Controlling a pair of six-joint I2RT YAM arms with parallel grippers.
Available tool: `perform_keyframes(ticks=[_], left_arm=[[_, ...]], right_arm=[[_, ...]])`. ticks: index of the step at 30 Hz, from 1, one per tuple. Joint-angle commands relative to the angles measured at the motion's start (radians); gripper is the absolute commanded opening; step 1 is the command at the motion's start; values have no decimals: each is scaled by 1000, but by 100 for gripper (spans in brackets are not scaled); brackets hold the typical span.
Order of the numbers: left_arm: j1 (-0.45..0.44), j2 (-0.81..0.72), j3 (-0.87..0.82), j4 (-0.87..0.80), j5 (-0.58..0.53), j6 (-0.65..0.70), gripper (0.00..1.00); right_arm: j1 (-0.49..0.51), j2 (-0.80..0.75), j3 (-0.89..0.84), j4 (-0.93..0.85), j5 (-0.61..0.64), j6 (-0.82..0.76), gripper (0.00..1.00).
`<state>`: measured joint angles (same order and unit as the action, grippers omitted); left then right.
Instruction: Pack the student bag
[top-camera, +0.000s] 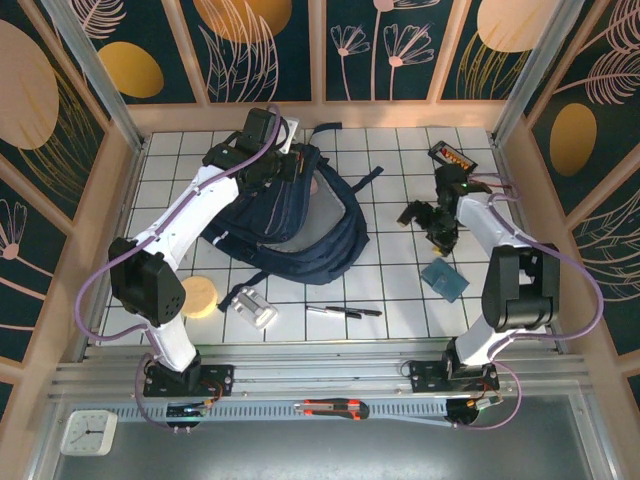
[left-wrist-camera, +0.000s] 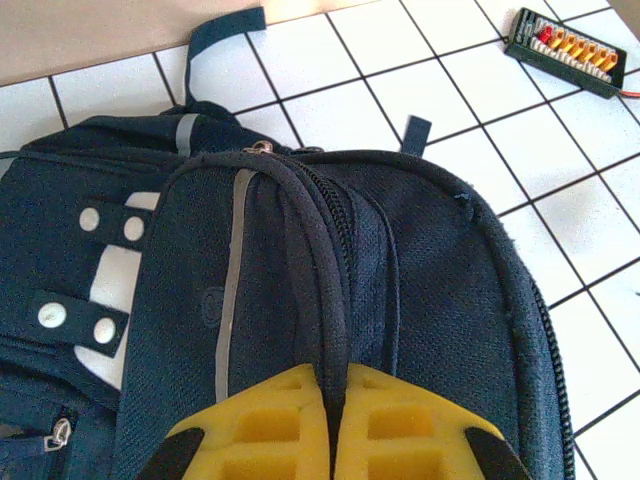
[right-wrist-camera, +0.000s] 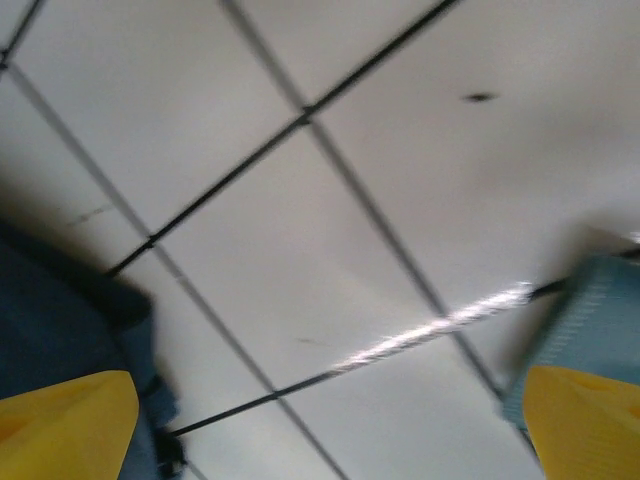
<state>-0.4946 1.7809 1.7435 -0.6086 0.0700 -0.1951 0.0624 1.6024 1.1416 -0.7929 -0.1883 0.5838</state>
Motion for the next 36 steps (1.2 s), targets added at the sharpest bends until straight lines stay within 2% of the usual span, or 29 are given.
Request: perform_keyframes(ticks=[1,4,14,18,22,26,30,36], left_arm=[[10,-11,27,49,-12,11,0],[11,-10,24,57,-8,14,0],[11,-18,-15,58,-19,34,0],[15,-22,-33,56,-27,43,0],[19,-26,-42,64,-28,46,0],[22,-17,-44,74,-18,49,0],[24,-7,-34,71,-13,53,0],[25,-5,-35,75,-6,55,0]], right_arm=[[-147,-87,-119,-122,64,-43,99],[-236,-136,-213,-68,7,-55,99],[-238,-48,-267,84,-59,-67,99],[-233,12,-236,34,-11,-70,99],[-231,-4,-232,-14,50,-61,99],[-227,-2,-243,-27,49,-58,99],[-229,-78,-222,-57,38,-41,99],[-297,-152,-248,-105,38,-52,99]])
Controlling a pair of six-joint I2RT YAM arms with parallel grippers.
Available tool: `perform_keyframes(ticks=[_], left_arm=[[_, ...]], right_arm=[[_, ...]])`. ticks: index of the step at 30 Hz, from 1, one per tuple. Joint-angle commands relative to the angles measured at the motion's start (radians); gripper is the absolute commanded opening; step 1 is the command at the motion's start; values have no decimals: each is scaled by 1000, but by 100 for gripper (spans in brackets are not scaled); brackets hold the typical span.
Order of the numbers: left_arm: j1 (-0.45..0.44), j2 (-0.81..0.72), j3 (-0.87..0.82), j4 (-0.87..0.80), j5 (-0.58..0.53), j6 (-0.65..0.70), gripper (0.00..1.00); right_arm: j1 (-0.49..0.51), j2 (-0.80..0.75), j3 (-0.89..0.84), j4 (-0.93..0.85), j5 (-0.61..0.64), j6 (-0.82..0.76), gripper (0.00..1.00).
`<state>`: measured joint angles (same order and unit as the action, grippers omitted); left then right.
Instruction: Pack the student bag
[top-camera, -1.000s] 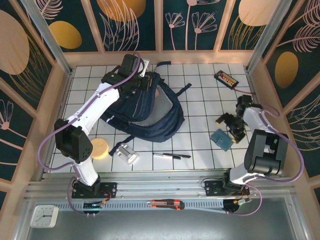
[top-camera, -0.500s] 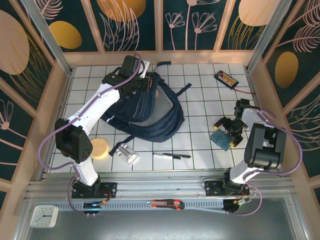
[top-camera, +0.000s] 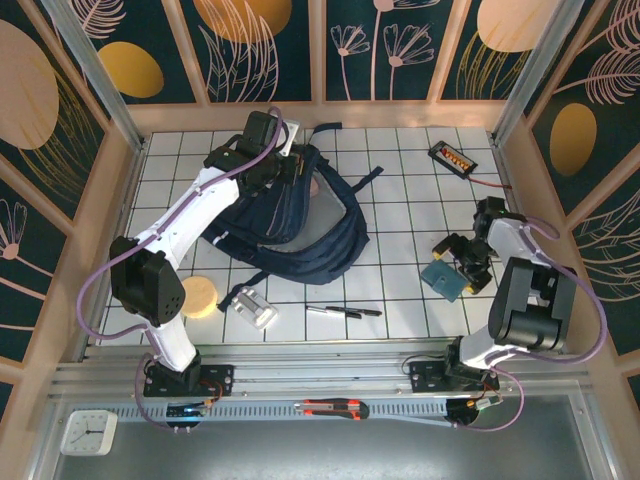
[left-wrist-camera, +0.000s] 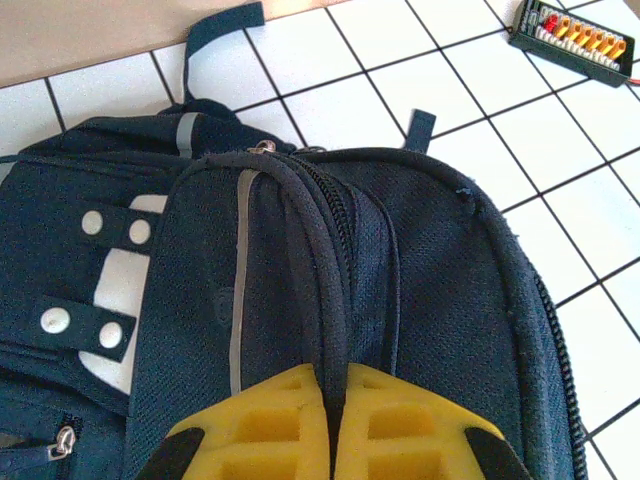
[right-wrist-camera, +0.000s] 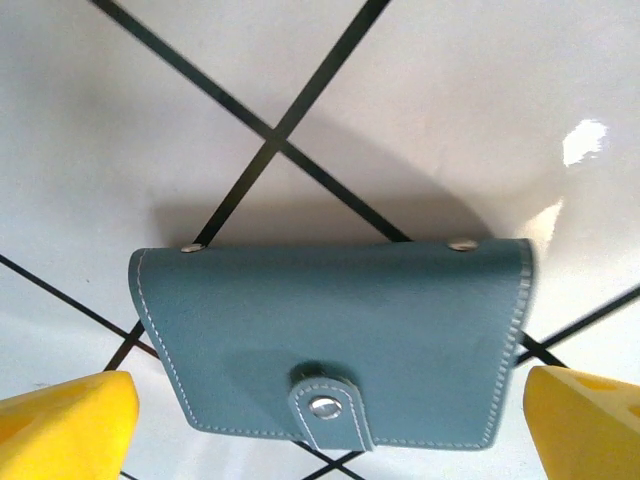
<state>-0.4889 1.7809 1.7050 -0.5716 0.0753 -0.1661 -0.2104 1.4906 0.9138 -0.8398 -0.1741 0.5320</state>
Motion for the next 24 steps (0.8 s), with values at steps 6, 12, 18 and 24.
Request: perform_keyframes(ticks=[6,12,18,24], left_arm=[[19,-9,4,35,-9,31,0],[20,-24,-1,24,-12,38,0],[21,-37,-17,22,-10,42,0],[21,-52,-28,20,-4,36,0]], right_arm=[[-35,-68,-126,43,-59,35,99],[-35,-79,-205,192,-117,63,99],[72,-78,-160,281,-170,124,99],[235,13,-67,324,-159,178,90]])
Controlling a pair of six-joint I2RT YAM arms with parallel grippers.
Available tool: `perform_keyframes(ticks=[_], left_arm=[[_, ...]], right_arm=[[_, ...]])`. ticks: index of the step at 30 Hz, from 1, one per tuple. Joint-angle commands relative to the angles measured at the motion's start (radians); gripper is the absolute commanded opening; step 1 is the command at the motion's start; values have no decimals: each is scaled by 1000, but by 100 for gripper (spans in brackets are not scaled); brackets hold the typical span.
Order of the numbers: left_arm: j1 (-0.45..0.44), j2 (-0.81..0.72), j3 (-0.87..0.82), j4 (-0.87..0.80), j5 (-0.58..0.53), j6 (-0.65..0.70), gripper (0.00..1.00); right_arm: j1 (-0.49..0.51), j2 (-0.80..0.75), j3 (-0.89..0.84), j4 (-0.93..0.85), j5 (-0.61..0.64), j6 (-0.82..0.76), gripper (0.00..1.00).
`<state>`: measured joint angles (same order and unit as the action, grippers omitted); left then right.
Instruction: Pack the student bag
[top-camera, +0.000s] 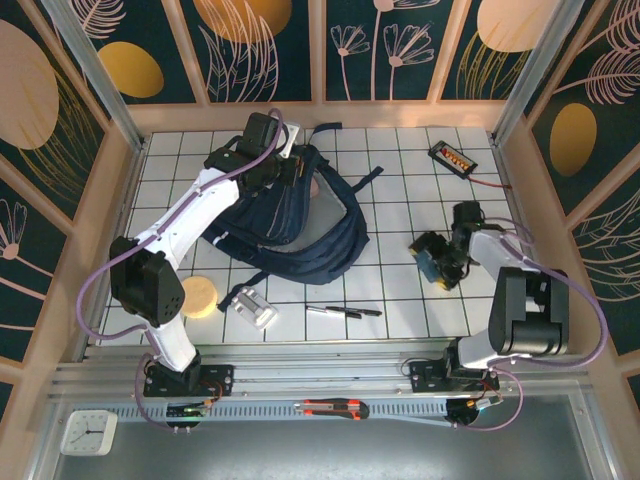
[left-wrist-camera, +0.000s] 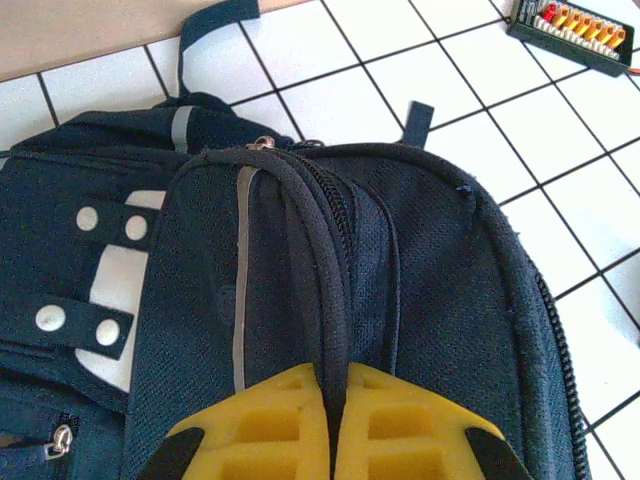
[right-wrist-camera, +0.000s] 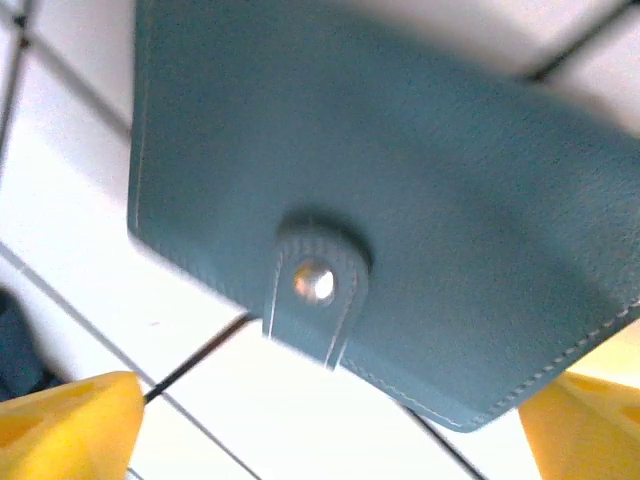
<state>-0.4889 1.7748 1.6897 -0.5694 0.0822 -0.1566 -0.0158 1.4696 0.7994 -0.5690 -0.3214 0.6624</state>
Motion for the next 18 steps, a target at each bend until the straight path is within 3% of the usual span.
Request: perform_keyframes(ticks=[1,7,10,13,18], left_arm=[[20,-49,-15,17,-12,27,0],[21,-56,-43,22,-15,23,0],[21,-90,-59,29,-10,17,0],[21,-99,-71,35,-14,18,0],[21,-100,-71,39,-13,17,0]], right_arm=[[51,42,57,58,-13,51,87],[101,65,132,38,-103,10,90],[92,59,205,-144,-10,-84,96],[30,63,249,-296,99,-155,96],[-35,134,282,-301,127,-238,94]])
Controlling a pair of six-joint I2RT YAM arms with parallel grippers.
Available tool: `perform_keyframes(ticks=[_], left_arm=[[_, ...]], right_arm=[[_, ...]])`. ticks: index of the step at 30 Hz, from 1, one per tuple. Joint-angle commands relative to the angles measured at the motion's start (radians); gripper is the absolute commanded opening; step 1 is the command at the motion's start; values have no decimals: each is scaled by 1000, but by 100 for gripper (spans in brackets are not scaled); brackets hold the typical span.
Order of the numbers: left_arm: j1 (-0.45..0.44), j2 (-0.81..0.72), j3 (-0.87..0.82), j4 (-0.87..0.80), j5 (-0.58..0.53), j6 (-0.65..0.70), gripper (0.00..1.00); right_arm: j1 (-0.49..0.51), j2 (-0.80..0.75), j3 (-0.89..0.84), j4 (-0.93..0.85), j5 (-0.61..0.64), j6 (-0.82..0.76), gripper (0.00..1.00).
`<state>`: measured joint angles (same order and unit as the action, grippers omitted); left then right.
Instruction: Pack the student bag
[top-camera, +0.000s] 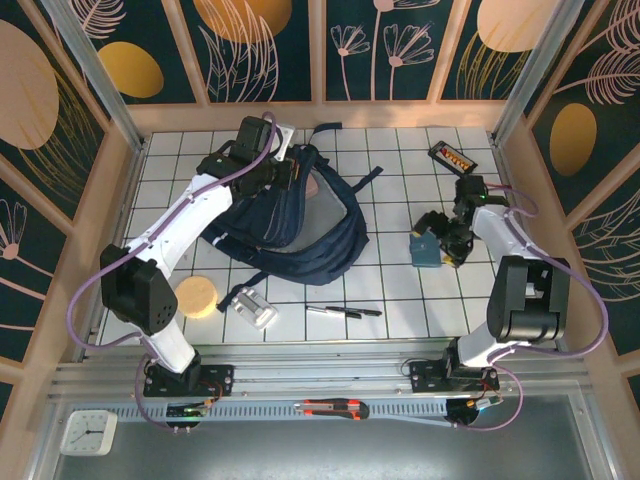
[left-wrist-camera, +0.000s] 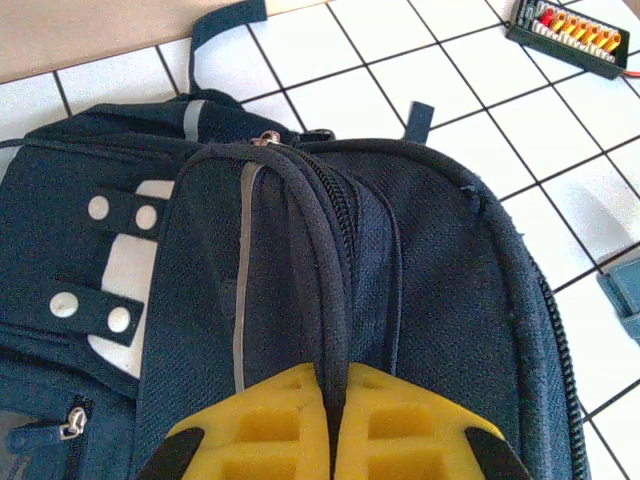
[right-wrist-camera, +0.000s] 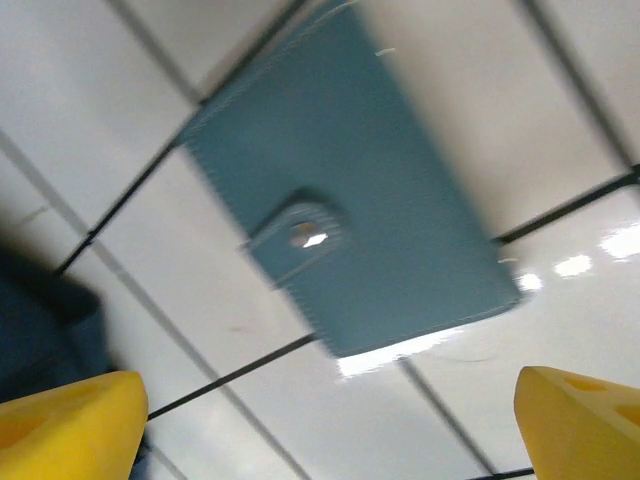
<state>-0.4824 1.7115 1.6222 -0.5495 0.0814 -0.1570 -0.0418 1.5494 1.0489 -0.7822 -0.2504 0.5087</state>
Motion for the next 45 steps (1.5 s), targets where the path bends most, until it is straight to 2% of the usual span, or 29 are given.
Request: perform_keyframes(ticks=[1,3,8,13,19,26,31,41,45], left_arm=[[15,-36,-1,18,-11,17,0],[14,-34,6,14,-7,17,0],[14,-36,13,-4,-10,20,0],[15,-55,2,-18,-29,26,0],[15,-70,-22,-12,-32,21,0],[15,-61,-8,-9,-23,6,0],[15,-61,-7,-11,-15,-7,0],[14,-72,-5,-10,-14,-38,0],[15,-73,-3,-10,-10,-54,0]], right_arm=[[-9,86,52,-81,66,-105,94],[-9,153,96,-63,68,-145,94],[6,276,177,-2,-25,-245,93],[-4,320,176,26,-42,-274,89],[34,335,149,32,8,-280,70],[54,303,121,67,2,-257,32],[53,270,100,84,-11,-242,15],[45,182,104,101,-127,-227,6],[21,141,118,88,-180,-216,6]])
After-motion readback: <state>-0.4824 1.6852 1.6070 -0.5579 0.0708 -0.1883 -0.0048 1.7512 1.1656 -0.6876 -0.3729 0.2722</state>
